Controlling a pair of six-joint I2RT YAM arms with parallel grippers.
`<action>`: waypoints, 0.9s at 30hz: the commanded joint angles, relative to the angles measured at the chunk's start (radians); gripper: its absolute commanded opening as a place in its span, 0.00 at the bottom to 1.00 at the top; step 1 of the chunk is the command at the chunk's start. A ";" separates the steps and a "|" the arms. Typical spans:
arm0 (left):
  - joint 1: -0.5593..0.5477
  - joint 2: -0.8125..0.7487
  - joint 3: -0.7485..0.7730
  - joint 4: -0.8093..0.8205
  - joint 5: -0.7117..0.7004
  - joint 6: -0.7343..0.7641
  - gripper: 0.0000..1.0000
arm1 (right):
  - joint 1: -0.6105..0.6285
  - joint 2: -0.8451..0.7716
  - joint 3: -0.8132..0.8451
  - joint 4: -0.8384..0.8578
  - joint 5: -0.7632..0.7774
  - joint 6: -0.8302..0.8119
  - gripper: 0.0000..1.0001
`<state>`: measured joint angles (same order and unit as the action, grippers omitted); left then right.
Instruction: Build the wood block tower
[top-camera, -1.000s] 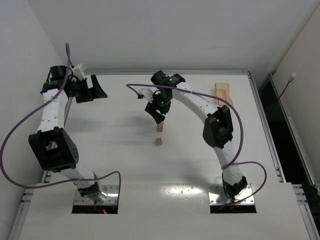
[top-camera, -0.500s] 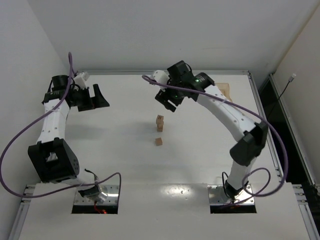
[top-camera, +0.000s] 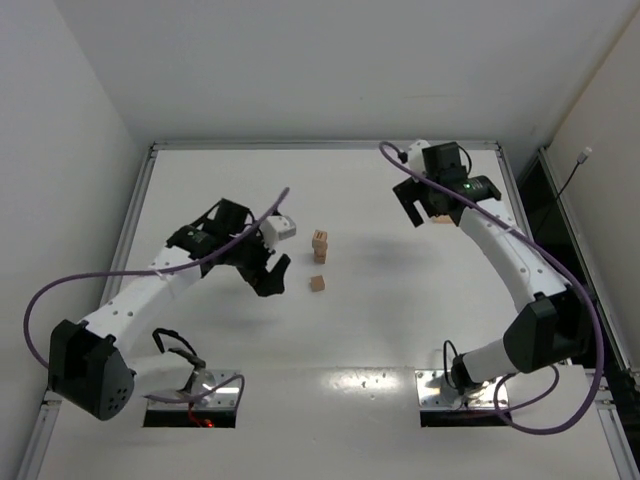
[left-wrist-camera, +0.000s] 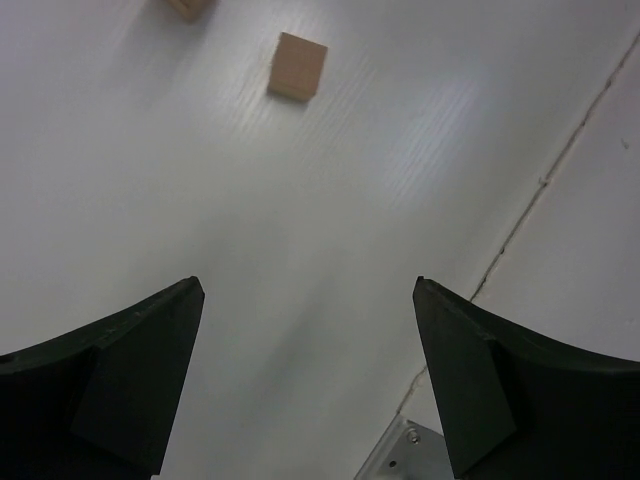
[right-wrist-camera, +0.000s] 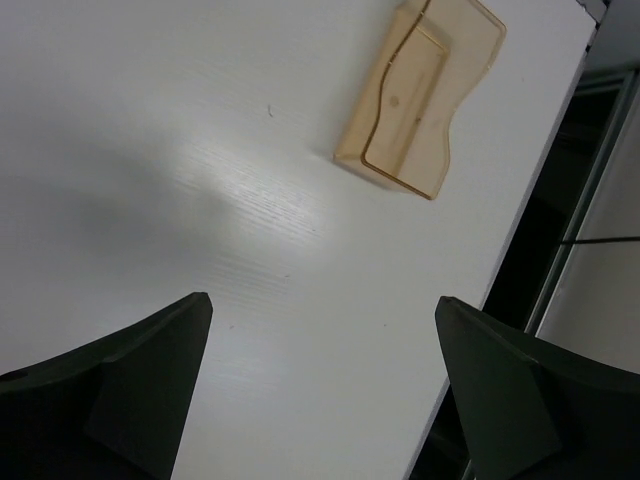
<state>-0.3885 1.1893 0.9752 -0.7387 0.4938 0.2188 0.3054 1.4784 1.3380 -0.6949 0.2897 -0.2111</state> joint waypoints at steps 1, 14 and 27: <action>-0.116 0.027 -0.018 0.018 -0.081 0.142 0.83 | -0.066 -0.073 -0.032 0.074 -0.012 0.038 0.92; -0.418 0.208 -0.015 0.179 -0.284 0.444 0.77 | -0.250 -0.086 -0.056 0.041 -0.210 0.067 0.92; -0.388 0.339 0.056 0.262 -0.238 0.436 0.74 | -0.270 -0.026 -0.037 0.021 -0.271 0.067 0.92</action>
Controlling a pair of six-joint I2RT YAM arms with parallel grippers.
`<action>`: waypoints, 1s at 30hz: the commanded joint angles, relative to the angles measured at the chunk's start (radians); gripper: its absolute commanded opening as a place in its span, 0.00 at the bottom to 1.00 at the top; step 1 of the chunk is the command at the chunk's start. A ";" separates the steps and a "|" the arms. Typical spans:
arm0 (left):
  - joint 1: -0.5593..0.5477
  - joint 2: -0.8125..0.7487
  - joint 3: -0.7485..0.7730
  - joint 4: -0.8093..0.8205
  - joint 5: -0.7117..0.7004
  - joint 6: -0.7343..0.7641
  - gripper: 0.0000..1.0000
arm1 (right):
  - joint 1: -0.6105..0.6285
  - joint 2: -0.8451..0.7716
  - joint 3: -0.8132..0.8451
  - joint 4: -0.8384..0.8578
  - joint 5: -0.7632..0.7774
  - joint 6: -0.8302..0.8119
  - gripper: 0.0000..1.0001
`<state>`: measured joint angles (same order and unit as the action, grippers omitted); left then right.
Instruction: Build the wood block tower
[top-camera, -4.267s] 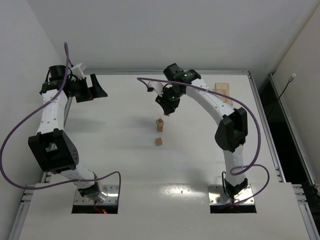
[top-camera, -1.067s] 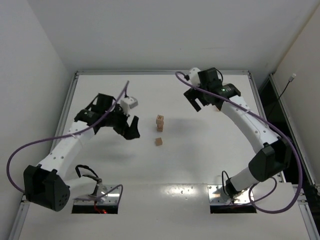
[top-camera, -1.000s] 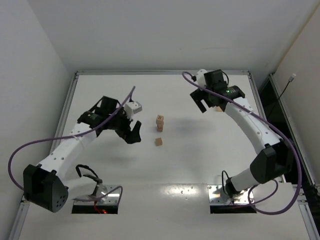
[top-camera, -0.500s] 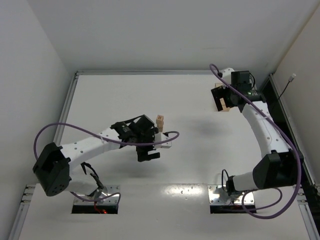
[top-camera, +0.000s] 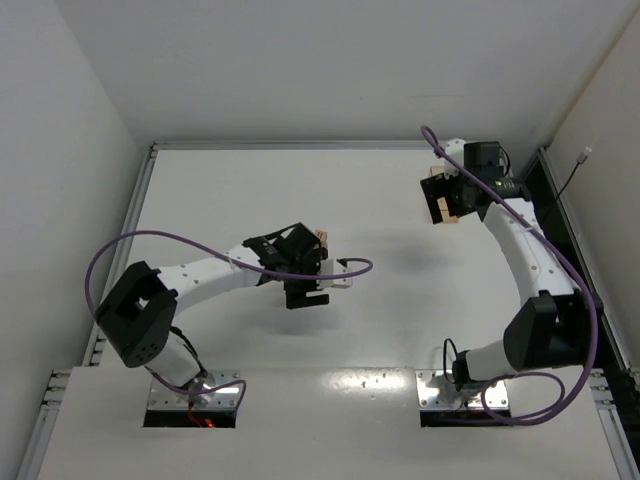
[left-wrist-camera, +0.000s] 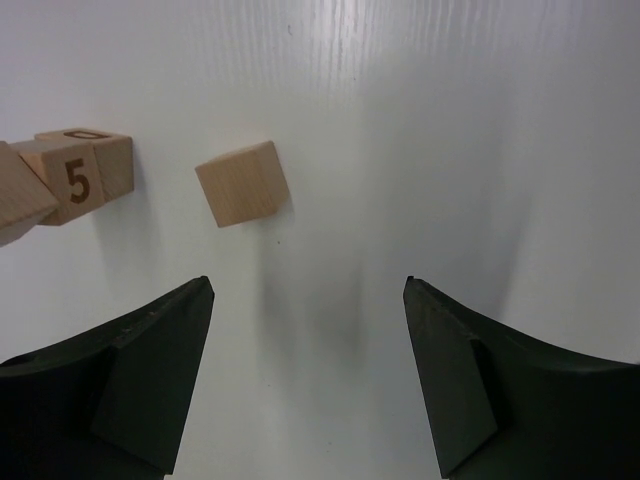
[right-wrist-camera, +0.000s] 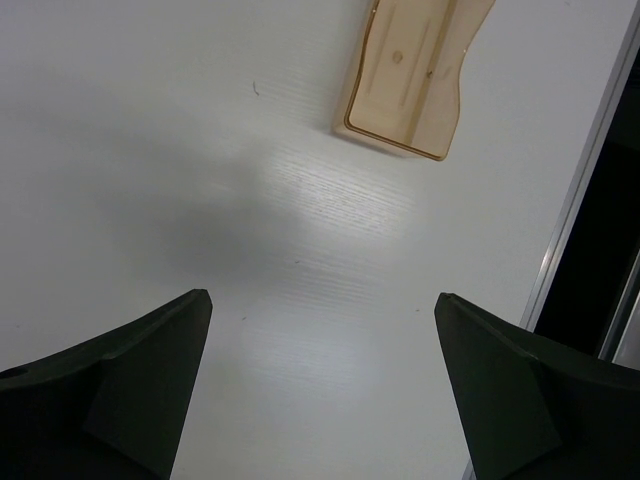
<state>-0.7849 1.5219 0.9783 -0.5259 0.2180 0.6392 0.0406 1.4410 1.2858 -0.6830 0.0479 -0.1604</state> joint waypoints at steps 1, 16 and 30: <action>0.009 0.020 0.065 0.049 0.038 0.016 0.74 | -0.005 0.012 0.015 0.010 -0.029 0.016 0.92; 0.072 0.149 0.174 0.037 0.113 0.016 0.74 | -0.005 0.039 0.024 0.000 -0.039 0.016 0.90; 0.072 0.241 0.212 0.037 0.132 0.016 0.74 | -0.015 0.068 0.033 0.000 -0.048 0.016 0.90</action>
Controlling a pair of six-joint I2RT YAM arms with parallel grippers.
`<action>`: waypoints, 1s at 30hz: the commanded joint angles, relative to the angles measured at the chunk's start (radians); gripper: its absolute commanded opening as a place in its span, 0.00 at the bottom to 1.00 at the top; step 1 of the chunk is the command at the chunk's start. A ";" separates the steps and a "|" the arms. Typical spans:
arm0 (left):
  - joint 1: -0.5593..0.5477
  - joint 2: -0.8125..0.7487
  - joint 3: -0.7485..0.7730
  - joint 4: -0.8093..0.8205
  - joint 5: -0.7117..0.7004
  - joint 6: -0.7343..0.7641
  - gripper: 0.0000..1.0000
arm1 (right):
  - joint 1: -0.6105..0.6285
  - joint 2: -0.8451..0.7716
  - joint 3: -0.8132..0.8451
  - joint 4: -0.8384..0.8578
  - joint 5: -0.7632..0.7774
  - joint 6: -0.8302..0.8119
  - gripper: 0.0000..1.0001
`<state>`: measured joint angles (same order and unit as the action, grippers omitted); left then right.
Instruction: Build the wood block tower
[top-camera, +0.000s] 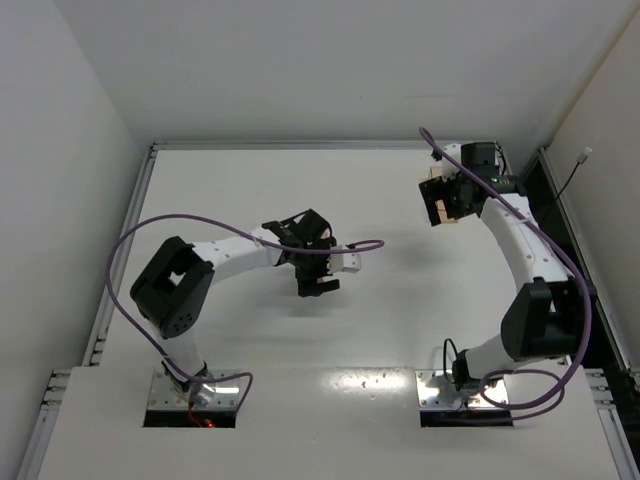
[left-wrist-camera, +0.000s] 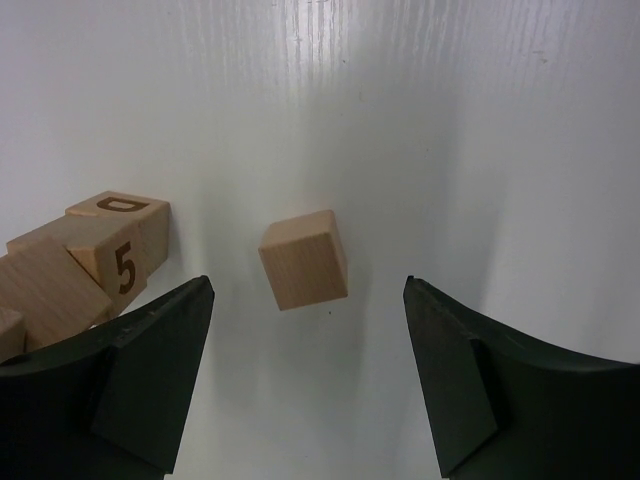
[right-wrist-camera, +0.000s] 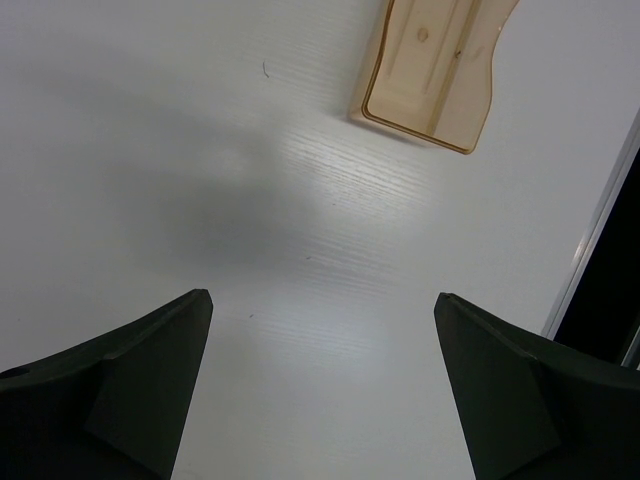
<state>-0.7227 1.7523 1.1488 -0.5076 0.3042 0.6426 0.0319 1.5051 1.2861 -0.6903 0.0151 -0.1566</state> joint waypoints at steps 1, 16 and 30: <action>0.009 0.010 0.042 0.018 0.046 0.012 0.74 | -0.006 0.004 0.033 0.008 -0.015 0.003 0.90; 0.028 0.082 0.081 0.000 0.064 0.012 0.64 | -0.006 0.032 0.042 -0.002 -0.015 0.003 0.89; 0.028 0.111 0.091 -0.029 0.082 0.011 0.28 | -0.006 0.050 0.051 -0.002 -0.024 0.003 0.88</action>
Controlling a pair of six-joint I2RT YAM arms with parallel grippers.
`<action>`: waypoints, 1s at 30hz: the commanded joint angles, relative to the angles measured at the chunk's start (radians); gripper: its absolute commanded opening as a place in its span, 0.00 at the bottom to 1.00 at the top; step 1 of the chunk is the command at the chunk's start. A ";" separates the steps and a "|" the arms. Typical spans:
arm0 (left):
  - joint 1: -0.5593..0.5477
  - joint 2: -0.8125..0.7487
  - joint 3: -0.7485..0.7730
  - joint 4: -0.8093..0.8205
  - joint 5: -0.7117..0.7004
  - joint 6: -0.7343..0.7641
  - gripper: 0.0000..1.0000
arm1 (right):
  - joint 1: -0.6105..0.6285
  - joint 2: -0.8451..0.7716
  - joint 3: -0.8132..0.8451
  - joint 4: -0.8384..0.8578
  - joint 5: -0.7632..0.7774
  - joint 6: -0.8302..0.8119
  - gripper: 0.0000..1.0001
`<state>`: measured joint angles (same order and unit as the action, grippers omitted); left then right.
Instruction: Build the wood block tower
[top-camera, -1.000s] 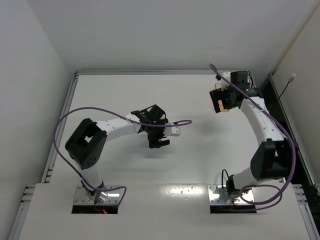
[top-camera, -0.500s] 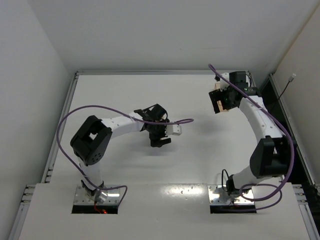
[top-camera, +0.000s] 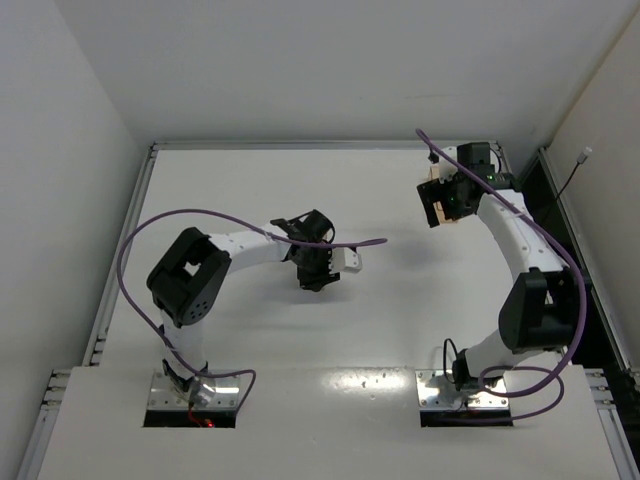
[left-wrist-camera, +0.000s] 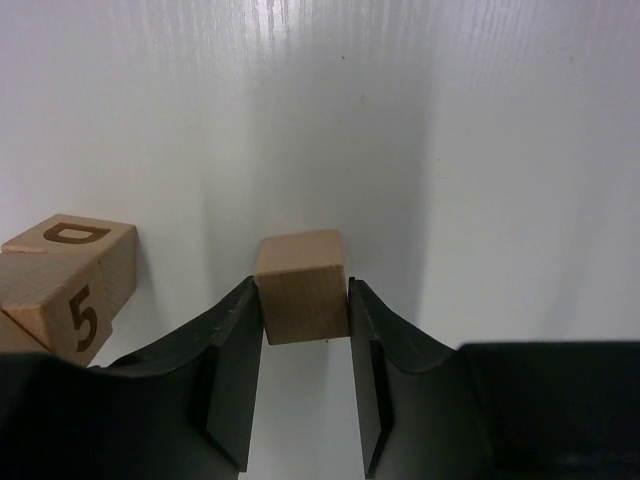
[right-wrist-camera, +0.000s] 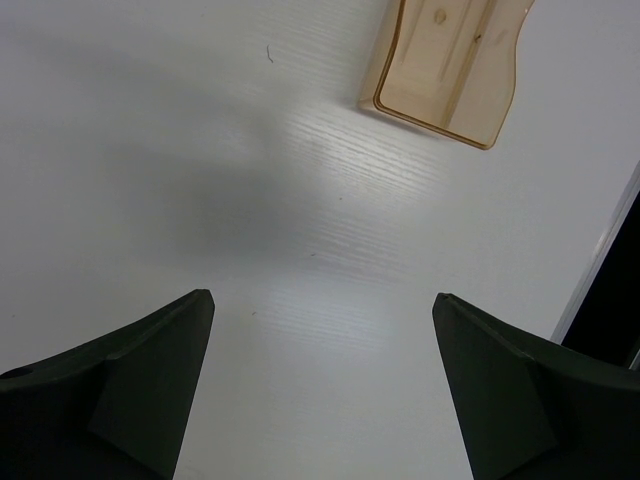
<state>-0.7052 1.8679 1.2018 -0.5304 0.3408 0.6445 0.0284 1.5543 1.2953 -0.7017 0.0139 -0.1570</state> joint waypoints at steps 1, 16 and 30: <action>0.010 -0.004 0.038 -0.006 0.046 0.000 0.21 | -0.002 0.001 0.042 0.010 -0.023 0.004 0.88; -0.168 -0.355 0.160 -0.236 0.106 -0.270 0.00 | 0.007 -0.042 0.042 -0.012 -0.087 -0.006 0.85; -0.034 -0.055 0.705 -0.609 -0.212 -0.451 0.00 | 0.016 0.016 0.139 -0.064 -0.186 -0.016 0.85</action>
<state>-0.8059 1.7447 1.8240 -1.0351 0.1883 0.2493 0.0418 1.5578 1.3800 -0.7650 -0.1326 -0.1654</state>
